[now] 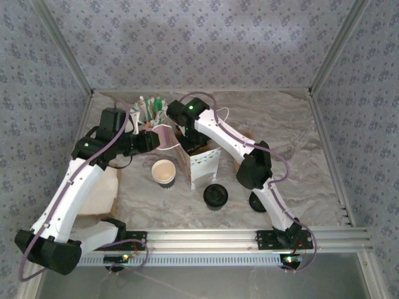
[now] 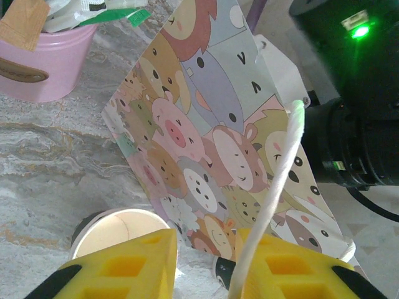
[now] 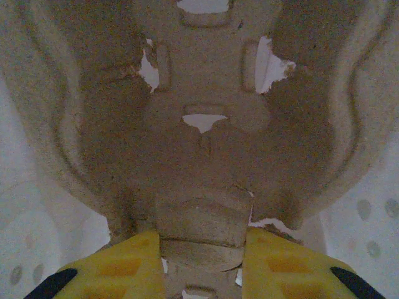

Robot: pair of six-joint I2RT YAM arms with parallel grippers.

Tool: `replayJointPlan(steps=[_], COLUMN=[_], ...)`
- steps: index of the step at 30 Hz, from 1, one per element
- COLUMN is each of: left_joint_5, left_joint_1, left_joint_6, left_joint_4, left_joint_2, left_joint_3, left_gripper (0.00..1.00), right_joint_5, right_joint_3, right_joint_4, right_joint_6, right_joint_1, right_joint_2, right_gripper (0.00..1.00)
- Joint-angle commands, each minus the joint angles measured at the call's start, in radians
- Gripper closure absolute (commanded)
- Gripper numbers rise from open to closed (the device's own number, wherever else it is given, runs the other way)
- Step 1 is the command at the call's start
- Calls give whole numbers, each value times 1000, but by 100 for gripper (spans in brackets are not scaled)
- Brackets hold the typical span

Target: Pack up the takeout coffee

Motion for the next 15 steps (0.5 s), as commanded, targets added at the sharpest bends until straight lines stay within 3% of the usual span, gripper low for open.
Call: replayJointPlan(steps=[1, 15], left_joint_5=[0, -2], left_joint_1=[10, 10], left_joint_6=[6, 4], left_joint_4=[13, 12], left_joint_2=[-24, -26], left_joint_3=[-8, -9], left_gripper=[70, 70], right_joint_5=[10, 16], right_joint_3=[-24, -139], right_joint_4=[13, 97], right_joint_6=[3, 10], right_joint_1=[6, 0], right_joint_2=[15, -6], right_gripper=[68, 68])
